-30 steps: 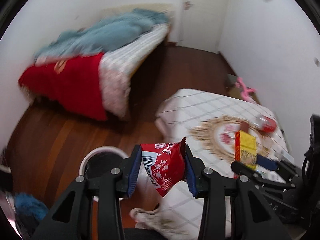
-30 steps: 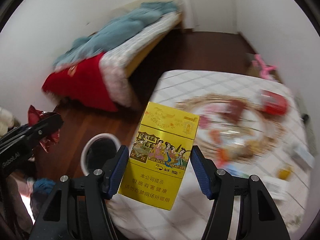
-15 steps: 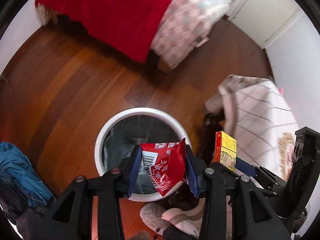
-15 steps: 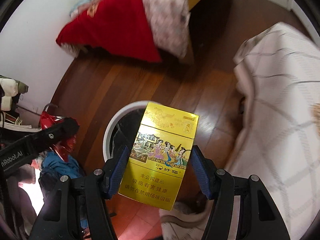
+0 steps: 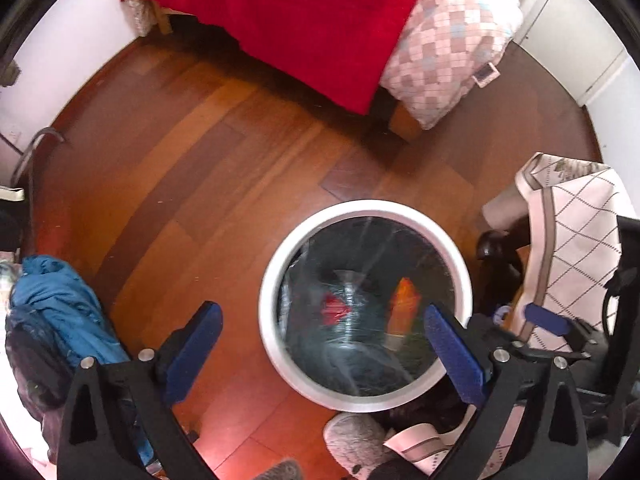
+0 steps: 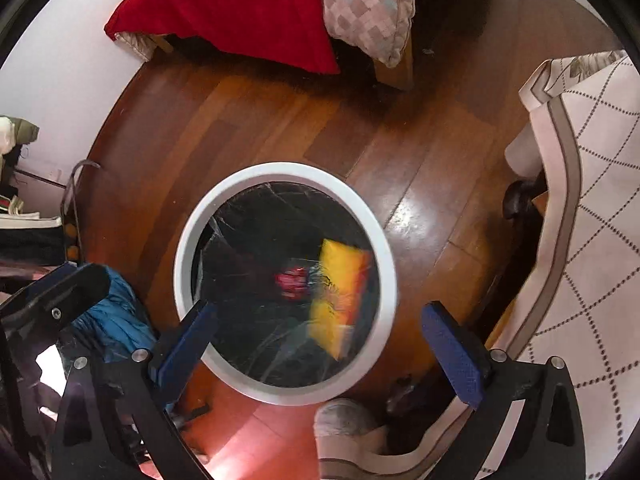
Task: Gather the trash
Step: 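Open both tools to drop the bag and pack into the bin, then grasp the milk carton with the left tool while the right tool grasps the white box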
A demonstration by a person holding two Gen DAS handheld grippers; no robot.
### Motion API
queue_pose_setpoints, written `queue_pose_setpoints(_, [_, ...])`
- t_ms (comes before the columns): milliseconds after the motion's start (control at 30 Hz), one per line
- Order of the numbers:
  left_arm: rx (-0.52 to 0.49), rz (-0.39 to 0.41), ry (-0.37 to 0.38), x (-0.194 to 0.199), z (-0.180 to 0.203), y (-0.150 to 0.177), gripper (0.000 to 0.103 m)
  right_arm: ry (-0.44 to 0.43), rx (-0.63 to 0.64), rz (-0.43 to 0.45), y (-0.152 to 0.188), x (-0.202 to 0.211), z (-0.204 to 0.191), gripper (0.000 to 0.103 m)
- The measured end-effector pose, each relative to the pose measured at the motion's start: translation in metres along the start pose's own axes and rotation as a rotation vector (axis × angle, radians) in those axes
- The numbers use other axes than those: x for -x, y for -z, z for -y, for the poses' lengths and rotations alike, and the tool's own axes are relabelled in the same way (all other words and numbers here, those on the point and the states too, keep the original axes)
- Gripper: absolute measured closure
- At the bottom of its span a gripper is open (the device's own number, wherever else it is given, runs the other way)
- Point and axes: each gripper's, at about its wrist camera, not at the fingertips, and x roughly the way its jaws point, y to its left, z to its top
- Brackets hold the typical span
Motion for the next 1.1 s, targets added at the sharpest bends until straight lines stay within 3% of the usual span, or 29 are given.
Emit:
queue_pose_setpoints(233, [-0.014, 0.049, -0.066, 0.025, -0.001, 0.02, 0.0, 0.081, 0.01, 0.005, 0.019, 0.028, 0.008, 0.0])
queue_pose_setpoints(367, [-0.021, 0.073, -0.066, 0.043, 0.002, 0.029, 0.0, 0.114, 0.042, 0.029, 0.027, 0.049, 0.006, 0.0])
queue_pose_setpoints(600, [-0.036, 0.132, -0.065, 0.085, 0.009, 0.04, 0.0, 0.093, 0.061, 0.089, 0.046, 0.099, -0.004, 0.0])
queue_pose_setpoints(900, [-0.066, 0.266, -0.065, 0.176, 0.031, 0.059, 0.0, -0.015, 0.022, 0.278, 0.08, 0.205, -0.005, 0.0])
queue_pose_setpoints(1100, [-0.114, 0.367, 0.059, 0.23, 0.079, 0.092, 0.0, -0.077, -0.046, 0.439, 0.139, 0.299, 0.03, 0.0])
